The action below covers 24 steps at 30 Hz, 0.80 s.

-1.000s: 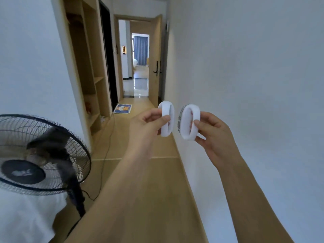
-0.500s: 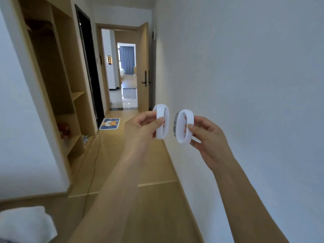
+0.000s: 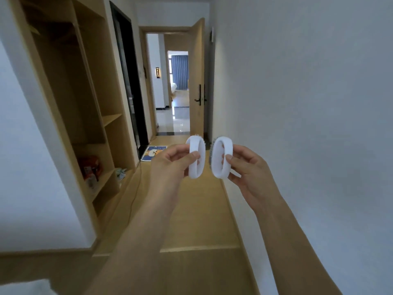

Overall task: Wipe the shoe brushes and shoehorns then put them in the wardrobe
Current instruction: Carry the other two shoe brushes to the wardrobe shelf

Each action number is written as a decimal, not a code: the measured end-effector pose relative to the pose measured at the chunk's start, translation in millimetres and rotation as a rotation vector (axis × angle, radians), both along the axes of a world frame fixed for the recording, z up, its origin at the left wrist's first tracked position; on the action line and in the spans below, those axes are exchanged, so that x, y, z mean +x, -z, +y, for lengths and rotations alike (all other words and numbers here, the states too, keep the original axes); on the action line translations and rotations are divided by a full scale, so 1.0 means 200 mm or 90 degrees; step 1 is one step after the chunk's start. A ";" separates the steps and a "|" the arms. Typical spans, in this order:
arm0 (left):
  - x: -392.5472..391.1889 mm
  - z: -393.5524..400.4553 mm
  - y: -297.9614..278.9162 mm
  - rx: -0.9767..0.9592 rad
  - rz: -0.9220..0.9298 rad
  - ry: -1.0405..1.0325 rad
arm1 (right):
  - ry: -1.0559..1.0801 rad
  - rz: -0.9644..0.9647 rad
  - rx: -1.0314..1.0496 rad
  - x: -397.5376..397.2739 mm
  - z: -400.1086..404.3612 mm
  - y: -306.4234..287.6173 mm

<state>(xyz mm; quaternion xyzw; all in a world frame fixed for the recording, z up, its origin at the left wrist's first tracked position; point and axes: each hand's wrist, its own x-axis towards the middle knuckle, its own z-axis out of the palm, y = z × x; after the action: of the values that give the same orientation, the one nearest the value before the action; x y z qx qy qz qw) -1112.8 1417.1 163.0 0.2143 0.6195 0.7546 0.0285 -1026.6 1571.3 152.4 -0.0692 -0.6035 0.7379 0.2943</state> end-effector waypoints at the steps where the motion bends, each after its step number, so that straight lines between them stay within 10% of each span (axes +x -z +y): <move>1: -0.09 0.06 -0.01 0.002 0.002 -0.013 | -0.013 -0.003 0.000 -0.11 0.07 0.00; 24: -2.18 1.08 0.02 0.041 -0.040 -0.180 | -0.116 -0.029 0.039 -2.40 1.16 -0.01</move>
<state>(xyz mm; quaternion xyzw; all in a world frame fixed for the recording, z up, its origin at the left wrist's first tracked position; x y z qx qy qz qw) -1547.9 1633.1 159.8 0.1019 0.6175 0.7772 -0.0651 -1505.9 1803.7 153.4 -0.0213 -0.6362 0.7409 0.2141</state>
